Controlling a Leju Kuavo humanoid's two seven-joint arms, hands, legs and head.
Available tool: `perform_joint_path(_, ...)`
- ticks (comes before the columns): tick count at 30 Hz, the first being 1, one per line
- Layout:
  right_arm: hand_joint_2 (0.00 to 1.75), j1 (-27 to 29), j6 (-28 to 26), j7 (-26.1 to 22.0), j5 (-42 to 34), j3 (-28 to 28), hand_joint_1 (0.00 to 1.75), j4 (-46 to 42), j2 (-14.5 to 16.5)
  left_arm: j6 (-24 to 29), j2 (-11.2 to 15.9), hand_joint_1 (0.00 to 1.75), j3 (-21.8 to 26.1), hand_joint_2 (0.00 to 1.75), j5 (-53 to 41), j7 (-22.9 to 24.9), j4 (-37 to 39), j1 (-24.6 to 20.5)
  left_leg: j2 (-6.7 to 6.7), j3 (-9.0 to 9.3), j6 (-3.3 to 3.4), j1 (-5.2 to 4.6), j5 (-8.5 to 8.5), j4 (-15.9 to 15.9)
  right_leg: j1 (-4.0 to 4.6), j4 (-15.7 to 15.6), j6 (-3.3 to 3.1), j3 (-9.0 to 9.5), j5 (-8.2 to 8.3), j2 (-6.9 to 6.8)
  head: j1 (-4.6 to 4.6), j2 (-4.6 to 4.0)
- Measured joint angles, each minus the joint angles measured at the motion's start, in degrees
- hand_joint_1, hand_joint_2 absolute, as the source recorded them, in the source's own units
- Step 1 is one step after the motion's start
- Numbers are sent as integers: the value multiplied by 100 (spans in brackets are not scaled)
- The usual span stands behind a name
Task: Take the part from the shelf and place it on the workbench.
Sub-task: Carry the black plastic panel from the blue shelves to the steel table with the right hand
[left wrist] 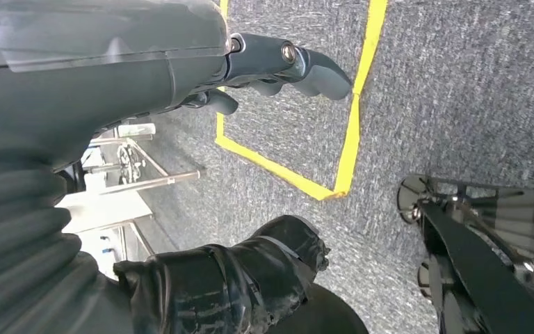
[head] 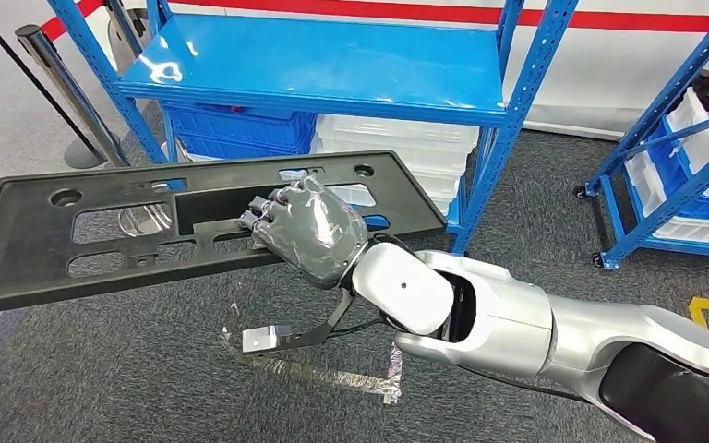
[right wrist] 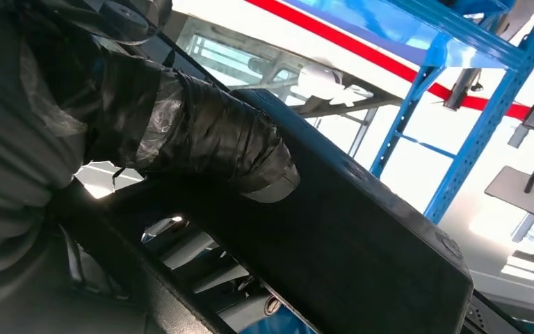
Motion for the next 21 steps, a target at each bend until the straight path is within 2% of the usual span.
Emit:
perform_joint_path(2,175,-3,0,0,0,1,175,1,1,-1,12,0,0,175,0,1,1,-5,-3,435,38,-13,213,-744,8,49,22,-38,8,1,3,1)
perform_joint_path(3,175,-5,-1,0,0,1,175,1,1,-1,16,0,0,175,-1,1,1,-10,-8,549,67,-27,252,-963,14,62,49,-60,22,1,5,1)
perform_joint_path(5,175,-7,-1,0,0,1,175,1,2,-1,17,0,0,175,-1,1,1,-13,-16,574,127,-61,265,-1063,22,61,118,-96,66,2,8,0)
perform_joint_path(7,175,-7,-1,1,0,0,175,1,3,-2,17,0,0,175,-1,2,1,-9,-4,567,210,-34,332,-1116,23,78,183,-130,48,14,12,0)
perform_joint_path(8,175,-10,-1,1,0,-1,175,1,2,-2,17,0,0,175,-2,2,1,-7,8,563,256,-17,373,-1150,22,185,212,-183,-46,25,17,0)
perform_joint_path(10,175,-10,-2,1,0,-1,175,1,2,-2,17,0,0,175,-2,3,1,-10,26,525,320,0,439,-1187,6,742,257,-420,-407,45,27,-1)
perform_joint_path(11,175,-4,-1,1,0,1,175,3,2,-2,17,0,0,175,-2,3,1,-12,28,491,333,1,460,-1183,-6,1134,275,-576,-602,46,28,-1)
perform_joint_path(12,175,6,-1,1,0,2,175,6,2,-2,17,0,0,175,-2,3,1,-12,28,459,334,2,476,-1175,-21,1458,291,-700,-725,46,28,-1)
perform_joint_path(13,175,14,0,1,0,4,175,11,1,-2,17,0,0,175,-2,3,1,-10,27,431,329,4,488,-1163,-37,1619,303,-746,-752,46,28,-1)
perform_joint_path(14,175,18,0,2,0,4,175,16,0,-2,17,0,0,175,-2,3,1,-8,26,408,323,9,496,-1146,-53,1549,311,-679,-672,45,28,0)
perform_joint_path(16,175,17,-1,2,0,5,175,21,0,-2,17,0,0,175,-1,3,1,-7,21,379,301,22,496,-1105,-81,861,312,-286,-355,46,28,-1)
perform_joint_path(17,175,12,-1,1,0,5,175,22,1,-2,17,0,0,175,-1,3,1,-10,17,358,274,18,496,-1079,-75,485,306,-80,-247,49,28,0)
perform_joint_path(18,175,9,-1,1,0,5,175,22,2,-2,18,0,0,175,-1,3,1,-14,11,334,237,11,504,-1063,-70,228,287,52,-189,54,24,0)
perform_joint_path(19,175,7,-1,2,0,5,175,23,2,-2,18,0,0,175,-1,3,1,-15,6,311,195,5,519,-1058,-55,101,262,105,-183,60,20,0)
perform_joint_path(21,175,7,-1,2,0,5,175,26,1,-2,19,0,0,175,-2,3,1,-14,0,287,125,9,561,-1075,-30,86,209,91,-168,68,15,0)
